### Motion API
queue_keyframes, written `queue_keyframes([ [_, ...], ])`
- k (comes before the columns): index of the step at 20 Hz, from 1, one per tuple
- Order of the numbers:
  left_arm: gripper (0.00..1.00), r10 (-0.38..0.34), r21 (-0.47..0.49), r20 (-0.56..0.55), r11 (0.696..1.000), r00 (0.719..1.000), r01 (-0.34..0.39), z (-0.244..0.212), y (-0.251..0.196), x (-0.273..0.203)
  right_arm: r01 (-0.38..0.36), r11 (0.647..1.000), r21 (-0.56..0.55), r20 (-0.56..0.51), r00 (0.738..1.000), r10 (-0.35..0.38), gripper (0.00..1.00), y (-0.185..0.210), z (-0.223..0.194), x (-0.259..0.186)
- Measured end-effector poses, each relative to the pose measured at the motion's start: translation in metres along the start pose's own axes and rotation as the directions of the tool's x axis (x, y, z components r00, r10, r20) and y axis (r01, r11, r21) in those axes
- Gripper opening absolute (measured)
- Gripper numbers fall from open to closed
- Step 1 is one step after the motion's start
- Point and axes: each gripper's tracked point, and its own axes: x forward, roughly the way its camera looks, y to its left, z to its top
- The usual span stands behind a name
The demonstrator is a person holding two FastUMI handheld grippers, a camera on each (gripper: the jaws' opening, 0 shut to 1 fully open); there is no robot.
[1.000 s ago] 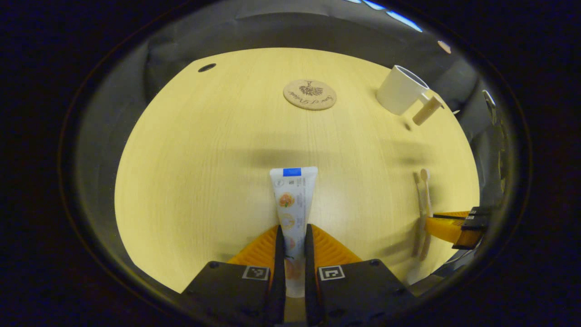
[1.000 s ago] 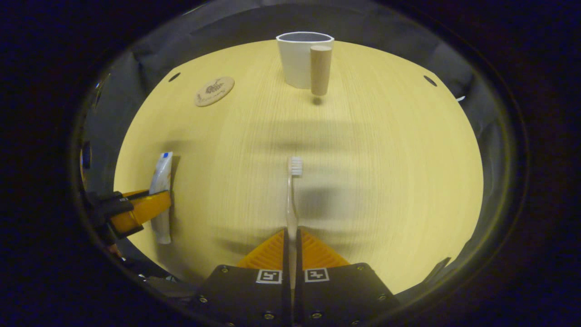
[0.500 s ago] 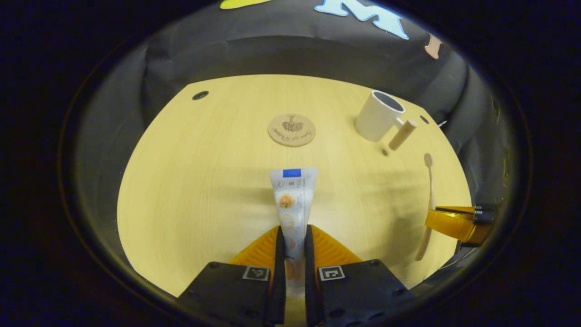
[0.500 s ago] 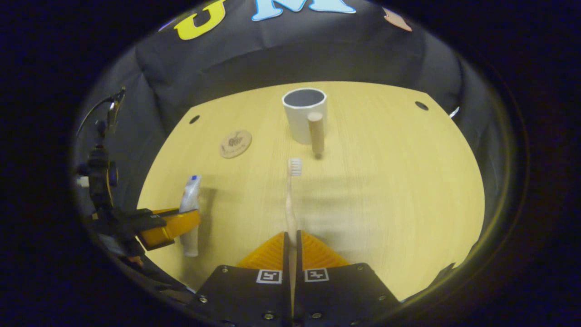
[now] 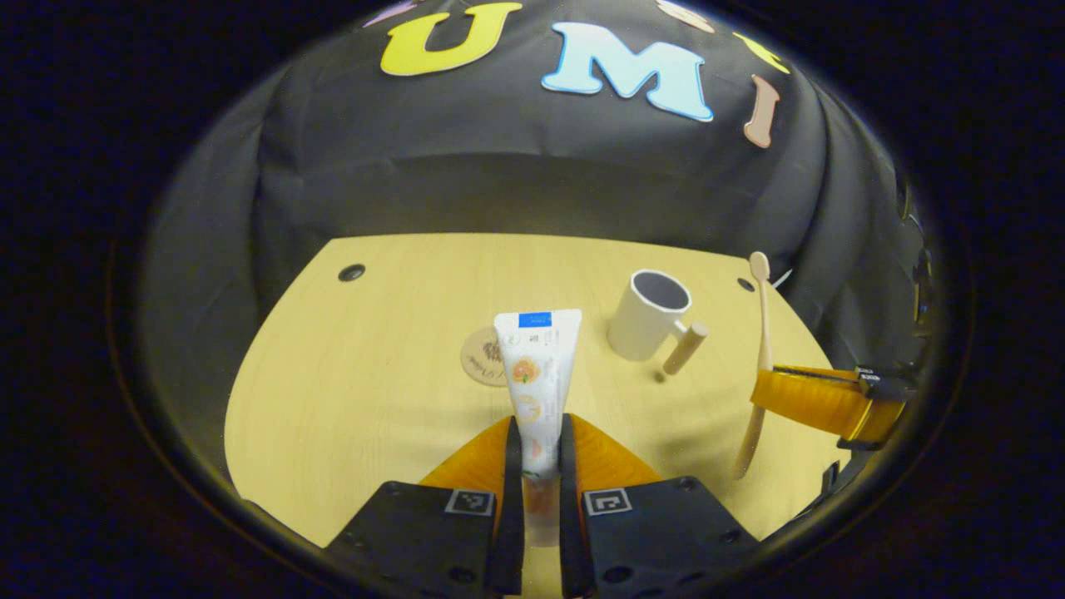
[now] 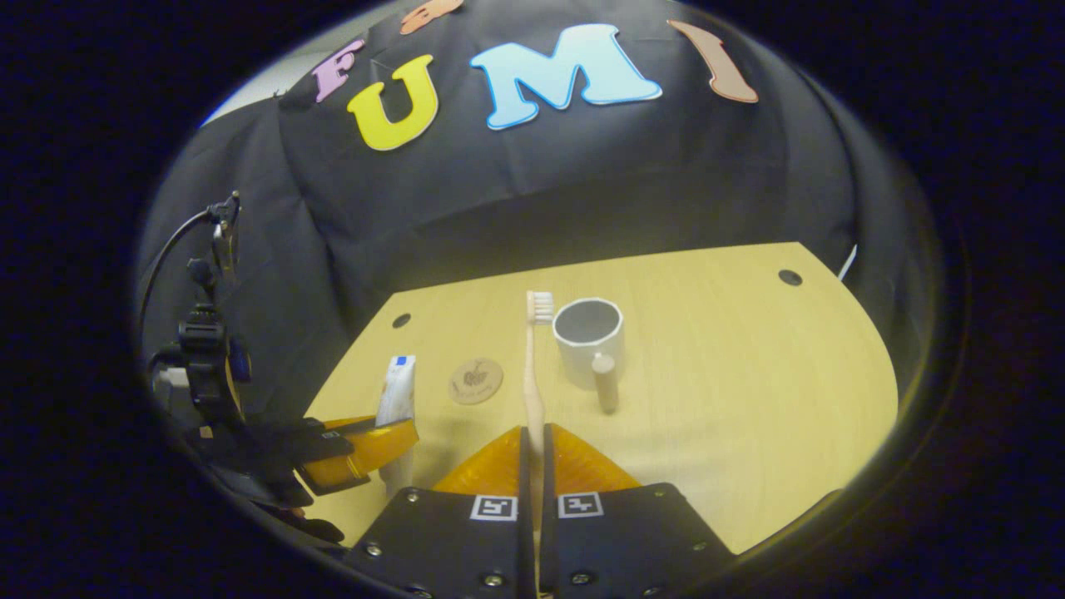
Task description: Put the toothbrush and toothpaste on the desktop into the cup, then pick up the cup and place it on the coaster on the desktop.
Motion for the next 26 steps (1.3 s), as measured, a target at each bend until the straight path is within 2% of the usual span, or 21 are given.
queue_keyframes([
  [4, 0.25, -0.003, 0.02, 0.112, 1.0, 0.994, 0.001, 0.04, -0.014, 0.001, -0.005, 0.999, -0.033, 0.137, 0.991, 0.009, 0.03, -0.004, 0.043, 0.005],
  [11, 0.24, -0.012, -0.026, 0.269, 0.999, 0.963, 0.02, 0.097, -0.026, 0.002, 0.012, 0.999, -0.049, 0.31, 0.951, 0.004, 0.03, -0.018, 0.114, 0.038],
  [12, 0.22, -0.015, -0.028, 0.291, 0.999, 0.957, 0.024, 0.106, -0.027, 0.001, 0.016, 0.998, -0.054, 0.329, 0.944, 0.003, 0.03, -0.019, 0.122, 0.043],
  [13, 0.24, -0.016, -0.031, 0.306, 0.999, 0.952, 0.026, 0.11, -0.029, 0.001, 0.024, 0.998, -0.065, 0.348, 0.937, 0.0, 0.03, -0.02, 0.131, 0.049],
  [17, 0.24, -0.012, -0.044, 0.308, 0.999, 0.951, 0.027, 0.112, -0.029, 0.002, 0.073, 0.99, -0.12, 0.404, 0.915, -0.019, 0.03, -0.026, 0.155, 0.079],
  [19, 0.24, -0.004, -0.066, 0.3, 0.998, 0.954, 0.025, 0.109, -0.026, 0.003, 0.093, 0.985, -0.147, 0.396, 0.918, -0.028, 0.03, -0.029, 0.157, 0.098],
  [20, 0.19, -0.002, -0.075, 0.295, 0.997, 0.955, 0.025, 0.107, -0.024, 0.003, 0.1, 0.983, -0.155, 0.384, 0.923, -0.033, 0.03, -0.031, 0.153, 0.108],
  [21, 0.24, 0.004, -0.083, 0.288, 0.996, 0.958, 0.021, 0.105, -0.022, 0.004, 0.109, 0.981, -0.161, 0.365, 0.93, -0.043, 0.03, -0.035, 0.147, 0.119],
  [24, 0.25, 0.013, -0.094, 0.267, 0.996, 0.964, 0.012, 0.101, -0.019, 0.008, 0.121, 0.98, -0.159, 0.3, 0.951, -0.069, 0.03, -0.042, 0.128, 0.141],
  [25, 0.31, 0.013, -0.096, 0.261, 0.995, 0.965, 0.013, 0.101, -0.019, 0.01, 0.122, 0.979, -0.161, 0.286, 0.955, -0.072, 0.03, -0.043, 0.124, 0.147],
  [26, 0.27, 0.015, -0.101, 0.258, 0.995, 0.966, 0.012, 0.099, -0.018, 0.01, 0.129, 0.978, -0.164, 0.271, 0.959, -0.081, 0.03, -0.046, 0.12, 0.151],
])
